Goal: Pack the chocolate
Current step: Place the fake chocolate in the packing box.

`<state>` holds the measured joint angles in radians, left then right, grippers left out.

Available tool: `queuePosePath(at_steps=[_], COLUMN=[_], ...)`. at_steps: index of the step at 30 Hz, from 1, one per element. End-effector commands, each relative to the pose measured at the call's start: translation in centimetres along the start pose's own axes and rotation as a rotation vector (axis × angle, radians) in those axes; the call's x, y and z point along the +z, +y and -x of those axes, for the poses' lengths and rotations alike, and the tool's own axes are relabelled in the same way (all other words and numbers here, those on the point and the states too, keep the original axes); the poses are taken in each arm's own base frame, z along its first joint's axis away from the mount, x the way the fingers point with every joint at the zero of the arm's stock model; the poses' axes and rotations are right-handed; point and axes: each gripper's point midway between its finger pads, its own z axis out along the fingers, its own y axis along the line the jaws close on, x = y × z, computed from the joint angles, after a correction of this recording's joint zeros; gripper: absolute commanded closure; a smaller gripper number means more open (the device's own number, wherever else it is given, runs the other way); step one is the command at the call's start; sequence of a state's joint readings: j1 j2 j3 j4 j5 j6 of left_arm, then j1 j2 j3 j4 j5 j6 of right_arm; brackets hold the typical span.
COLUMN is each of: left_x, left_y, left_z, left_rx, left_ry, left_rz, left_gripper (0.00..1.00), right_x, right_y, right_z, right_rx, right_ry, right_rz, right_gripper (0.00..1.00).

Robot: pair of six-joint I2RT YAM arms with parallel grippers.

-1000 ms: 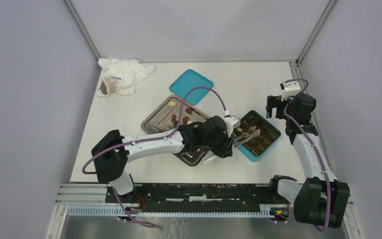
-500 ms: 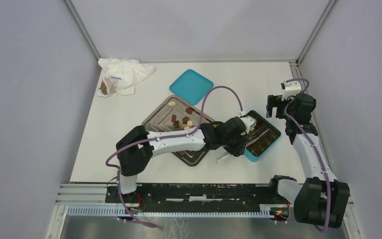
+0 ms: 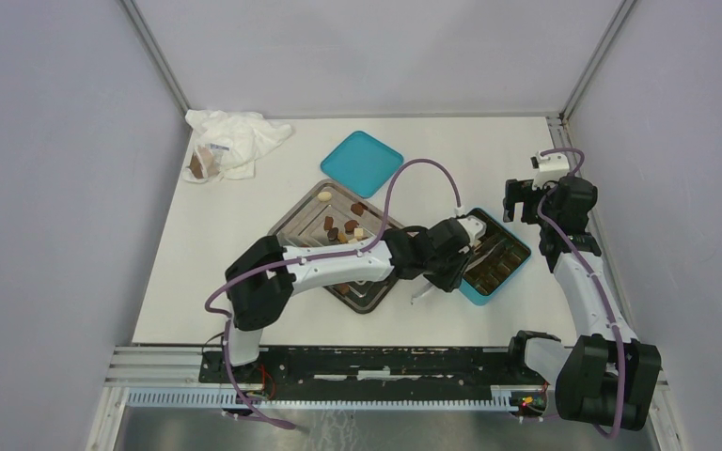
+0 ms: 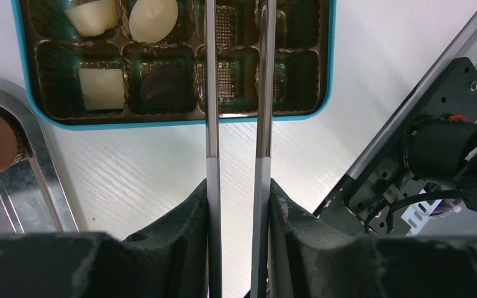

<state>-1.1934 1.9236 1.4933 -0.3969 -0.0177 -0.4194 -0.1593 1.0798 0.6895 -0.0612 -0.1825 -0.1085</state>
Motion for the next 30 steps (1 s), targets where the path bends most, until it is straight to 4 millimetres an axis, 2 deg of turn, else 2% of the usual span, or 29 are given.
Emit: queuePosePath(at_steps=[1,9,14,22,30], left_x=[-0.2,-0.3,-0.7,-3.0,-5.5], left_y=[-0.8,-0.8,-0.7,-0.8,0.9], left_z=[2.6,2.5,2.8,3.2,1.9], left_rx=[0.033,0.035,0.036,0.016,-0.020], left_ry=[-0.067,-0.062,-0.073,-0.140,-0.204], left_rz=[-0.007,-0.004,0.002,-0.020,0.013], left_gripper=[0.61,0.56,0.58,0.61,0.62], right_x=[-0.1,-0.1,-0.1,-0.2,-0.2], right_y=[0.0,0.1,0.1,0.5,1.5], right_z=[1.0,1.0,1.0,1.0,1.0], right_rx=[0.005,0.004,0.002,-0.007,-0.037], right_ry=[-0.042,-0.042,-0.044,-0.043,-0.047], right_rz=[0.000,0.008,0.007,0.033,0.094], right_gripper=[0.02,0.02,0.02,0.02,0.02])
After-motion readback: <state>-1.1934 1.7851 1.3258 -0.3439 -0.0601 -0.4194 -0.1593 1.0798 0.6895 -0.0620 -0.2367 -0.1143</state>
